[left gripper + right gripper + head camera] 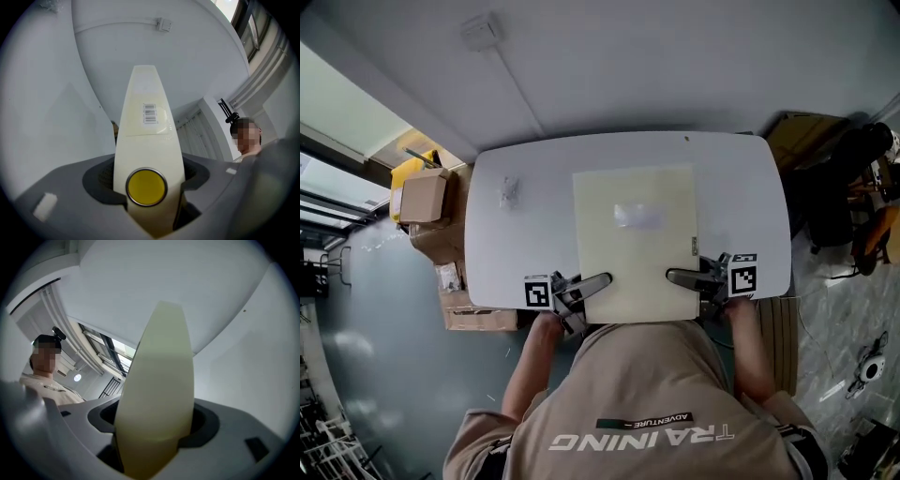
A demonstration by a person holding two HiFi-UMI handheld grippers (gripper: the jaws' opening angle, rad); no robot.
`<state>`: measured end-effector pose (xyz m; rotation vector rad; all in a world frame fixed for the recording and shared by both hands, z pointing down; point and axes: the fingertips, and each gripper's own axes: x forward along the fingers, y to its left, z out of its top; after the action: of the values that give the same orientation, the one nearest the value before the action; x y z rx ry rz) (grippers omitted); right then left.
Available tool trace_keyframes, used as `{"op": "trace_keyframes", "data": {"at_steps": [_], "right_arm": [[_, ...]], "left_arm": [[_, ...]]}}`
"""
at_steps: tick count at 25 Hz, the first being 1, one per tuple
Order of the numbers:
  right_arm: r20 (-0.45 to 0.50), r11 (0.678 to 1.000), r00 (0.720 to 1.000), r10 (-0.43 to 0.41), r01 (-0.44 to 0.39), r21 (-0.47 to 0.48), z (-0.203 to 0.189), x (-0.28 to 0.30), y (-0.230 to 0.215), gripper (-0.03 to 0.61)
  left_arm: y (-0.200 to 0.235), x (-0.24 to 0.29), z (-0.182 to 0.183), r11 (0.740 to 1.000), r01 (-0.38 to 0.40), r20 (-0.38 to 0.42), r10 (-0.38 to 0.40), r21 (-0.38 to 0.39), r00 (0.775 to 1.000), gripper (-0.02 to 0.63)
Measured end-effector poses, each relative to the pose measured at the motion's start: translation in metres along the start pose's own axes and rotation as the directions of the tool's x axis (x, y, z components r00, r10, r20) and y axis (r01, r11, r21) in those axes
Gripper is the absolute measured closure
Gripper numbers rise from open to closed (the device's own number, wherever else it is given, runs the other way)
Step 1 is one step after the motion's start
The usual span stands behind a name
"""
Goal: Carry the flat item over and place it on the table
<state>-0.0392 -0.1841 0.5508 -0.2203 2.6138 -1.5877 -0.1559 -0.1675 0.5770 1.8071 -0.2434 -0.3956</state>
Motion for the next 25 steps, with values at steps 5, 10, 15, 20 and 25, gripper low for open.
{"op": "trace_keyframes", "data": {"at_steps": [5,10,15,20,25], "right_arm": [[-0.006,0.999,0.999,0.042,-0.042,0.013,0.012,-0.022,-0.012,0.268],[-0.026,0.996,0.997,0.075,-0.074,0.044,0.014,-0.043,-0.024,0.267],[-0.078,0.990,0.989,0.127,-0.122,0.070,0.015,-0.050,-0.032,0.267],[-0.088,0.989,0.988,0.125,-0.117,0.087,0.013,-0.045,-0.039,0.267],[-0.114,0.987,0.991,0.068,-0.050,0.155,0.012,-0.030,-0.081,0.267]], "left_arm": [[0.001,0.028,0.001,0.999,-0.034,-0.001,0.034,0.013,0.999,0.316],[0.013,0.044,-0.004,0.996,-0.085,-0.007,0.085,0.028,0.996,0.316],[0.021,0.049,-0.007,0.998,-0.035,0.044,0.037,-0.042,0.998,0.316],[0.020,0.049,-0.006,0.996,-0.016,0.067,0.022,-0.085,0.998,0.316],[0.059,0.038,0.014,0.990,-0.055,0.021,0.059,-0.133,0.998,0.316]]}}
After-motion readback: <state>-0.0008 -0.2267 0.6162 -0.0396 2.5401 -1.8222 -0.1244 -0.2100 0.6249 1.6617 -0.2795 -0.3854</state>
